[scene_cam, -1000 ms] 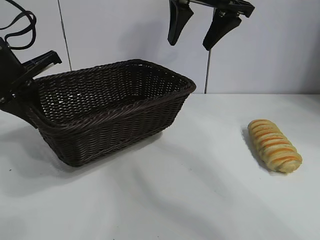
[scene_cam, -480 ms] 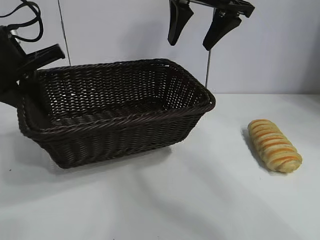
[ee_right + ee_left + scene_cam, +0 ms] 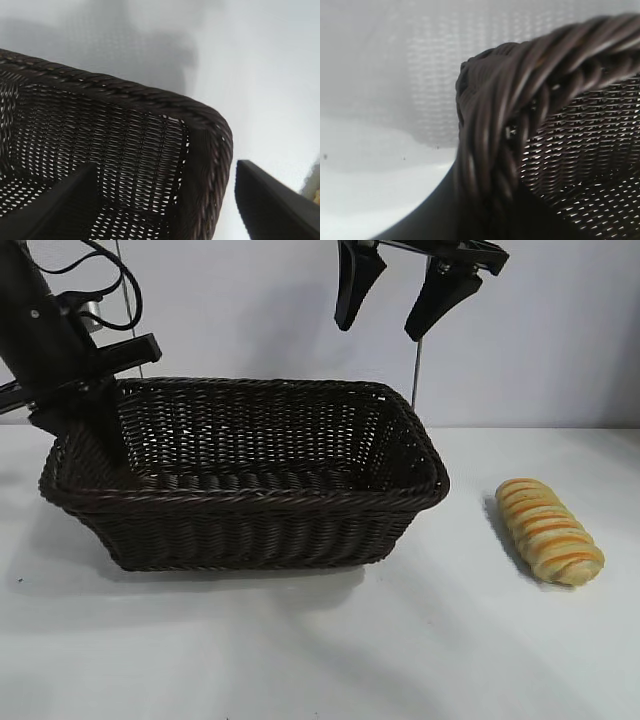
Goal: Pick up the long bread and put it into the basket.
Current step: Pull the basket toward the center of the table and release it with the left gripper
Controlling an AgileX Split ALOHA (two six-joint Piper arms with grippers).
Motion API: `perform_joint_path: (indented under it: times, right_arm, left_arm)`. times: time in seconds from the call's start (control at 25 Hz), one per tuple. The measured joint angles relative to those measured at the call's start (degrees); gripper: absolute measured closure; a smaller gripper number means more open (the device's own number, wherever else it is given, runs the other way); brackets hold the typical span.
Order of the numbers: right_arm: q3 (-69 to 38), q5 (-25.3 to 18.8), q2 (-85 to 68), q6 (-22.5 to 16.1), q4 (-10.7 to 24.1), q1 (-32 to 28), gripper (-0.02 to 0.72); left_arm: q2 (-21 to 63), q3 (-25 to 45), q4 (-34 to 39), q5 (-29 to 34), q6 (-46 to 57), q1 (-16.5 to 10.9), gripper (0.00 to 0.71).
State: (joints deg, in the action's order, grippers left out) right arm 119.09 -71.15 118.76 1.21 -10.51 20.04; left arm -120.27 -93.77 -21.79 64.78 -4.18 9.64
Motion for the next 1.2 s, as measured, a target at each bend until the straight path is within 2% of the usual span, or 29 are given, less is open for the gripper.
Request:
perform_joint_path:
  times: [0.72, 0.8, 0.88, 1.08, 1.2]
  right_arm:
    - [0.0, 0.0, 0.0, -0.1, 0.0, 0.0, 0.155]
    - [0.0, 0.1, 0.0, -0.1, 0.0, 0.0, 0.155]
    - [0.0, 0.1, 0.0, -0.1, 0.0, 0.0, 0.155]
    - [0.0, 0.1, 0.0, -0.1, 0.0, 0.0, 0.155]
    - [0.0, 0.1, 0.0, -0.1, 0.0, 0.0, 0.155]
  left_arm:
    - [-4.7, -0.3, -1.5, -1.7, -1.6, 0.2, 0.611]
    - [-4.7, -0.3, -1.5, -1.8, -1.6, 0.2, 0.595]
    - [-4.7, -0.4, -1.8, -1.9, -1.6, 0.2, 0.534]
    - [-4.7, -0.4, -2.2, -2.0, -1.6, 0.2, 0.208]
    - [-4.7, -0.4, -2.2, -1.7, -1.6, 0.2, 0.144]
